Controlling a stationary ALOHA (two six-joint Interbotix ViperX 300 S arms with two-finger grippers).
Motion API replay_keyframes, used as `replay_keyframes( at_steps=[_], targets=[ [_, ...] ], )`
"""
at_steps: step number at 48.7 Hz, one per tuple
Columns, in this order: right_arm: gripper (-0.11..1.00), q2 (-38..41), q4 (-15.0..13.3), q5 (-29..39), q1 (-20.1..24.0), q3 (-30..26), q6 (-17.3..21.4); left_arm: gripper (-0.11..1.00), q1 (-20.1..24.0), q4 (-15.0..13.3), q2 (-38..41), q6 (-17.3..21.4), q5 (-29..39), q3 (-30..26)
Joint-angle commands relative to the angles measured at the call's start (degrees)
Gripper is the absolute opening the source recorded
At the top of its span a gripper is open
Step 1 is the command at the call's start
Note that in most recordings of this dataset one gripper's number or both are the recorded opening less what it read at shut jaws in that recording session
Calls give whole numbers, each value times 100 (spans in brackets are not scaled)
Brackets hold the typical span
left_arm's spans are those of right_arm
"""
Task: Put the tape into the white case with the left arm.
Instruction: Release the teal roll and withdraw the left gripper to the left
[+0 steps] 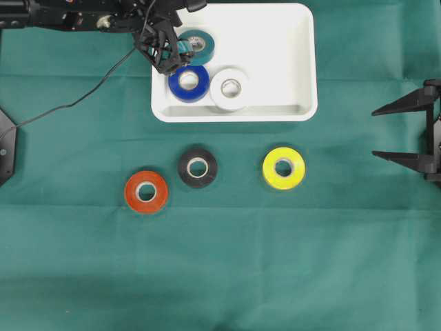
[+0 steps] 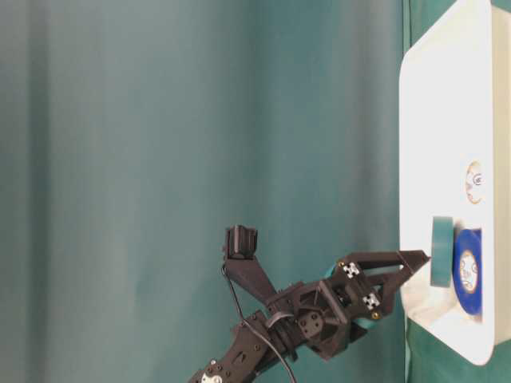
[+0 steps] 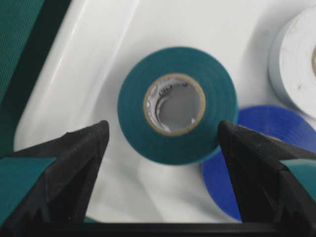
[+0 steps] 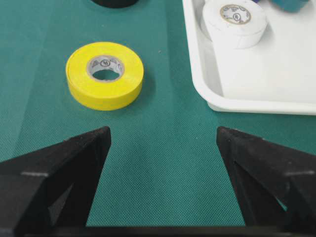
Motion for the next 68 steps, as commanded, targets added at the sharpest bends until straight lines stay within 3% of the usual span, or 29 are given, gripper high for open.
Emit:
replay_keyframes(
  at_steps=[1,26,38,57,68],
  targets=[
    [62,35,-9,-53,-9,-53,0,87,-79,9,-352,-18,-44,26],
    [62,35,-9,-62,-9,-53,0,87,-782,-9,-1995,-62,-44,1266],
    [62,35,-9,-53,-9,-53,0,87,-888,-9,-2716,-62,-18,1898],
    [62,35,-9,-53,-18,-53,0,87,-1107,-18,-3322,-44,9,2505],
    [62,35,-9,-53,-9,-53,0,87,-1477,-9,-3586,-35,35,2707]
  ],
)
